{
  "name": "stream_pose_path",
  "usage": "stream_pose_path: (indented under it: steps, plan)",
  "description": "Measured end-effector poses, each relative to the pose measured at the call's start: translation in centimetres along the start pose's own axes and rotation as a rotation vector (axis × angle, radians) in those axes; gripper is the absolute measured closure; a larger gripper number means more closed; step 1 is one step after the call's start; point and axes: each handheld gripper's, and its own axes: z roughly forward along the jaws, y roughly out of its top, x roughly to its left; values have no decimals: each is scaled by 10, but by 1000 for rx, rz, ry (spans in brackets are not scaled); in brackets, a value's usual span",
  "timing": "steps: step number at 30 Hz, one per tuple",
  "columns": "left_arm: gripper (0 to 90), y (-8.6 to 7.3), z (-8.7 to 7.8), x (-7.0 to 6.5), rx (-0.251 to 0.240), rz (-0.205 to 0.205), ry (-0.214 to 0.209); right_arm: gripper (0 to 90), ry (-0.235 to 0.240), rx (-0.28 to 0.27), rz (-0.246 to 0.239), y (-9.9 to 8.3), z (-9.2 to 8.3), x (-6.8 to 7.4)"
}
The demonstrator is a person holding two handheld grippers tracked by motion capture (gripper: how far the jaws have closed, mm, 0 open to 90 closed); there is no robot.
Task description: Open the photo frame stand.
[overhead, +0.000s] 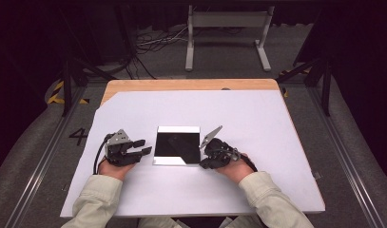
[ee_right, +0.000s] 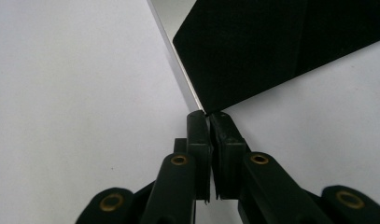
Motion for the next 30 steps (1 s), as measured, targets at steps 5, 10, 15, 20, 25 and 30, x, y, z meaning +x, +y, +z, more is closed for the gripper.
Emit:
stream_pose_path:
  steps: [5, 10, 15, 20, 25, 30]
  plan:
    - [545, 0, 0, 0, 0, -1, 0, 894, -4, -1, -5, 0, 0, 0]
    - [544, 0, 0, 0, 3, -1, -4, 896, -10, -18, -4, -1, -3, 1]
    - [545, 0, 0, 0, 5, -4, -2, 897, -20, -35, -13, 1, -9, 3]
    - [557, 0, 1, 0, 7, 5, 0, 897, -28, -63, -24, 3, -17, 5]
    - [562, 0, 1, 0, 9, 6, 1, 898, -34, -103, -30, 7, -24, 6]
    - [563, 0, 1, 0, 8, 9, 2, 899, -32, -137, -31, 9, -29, 6]
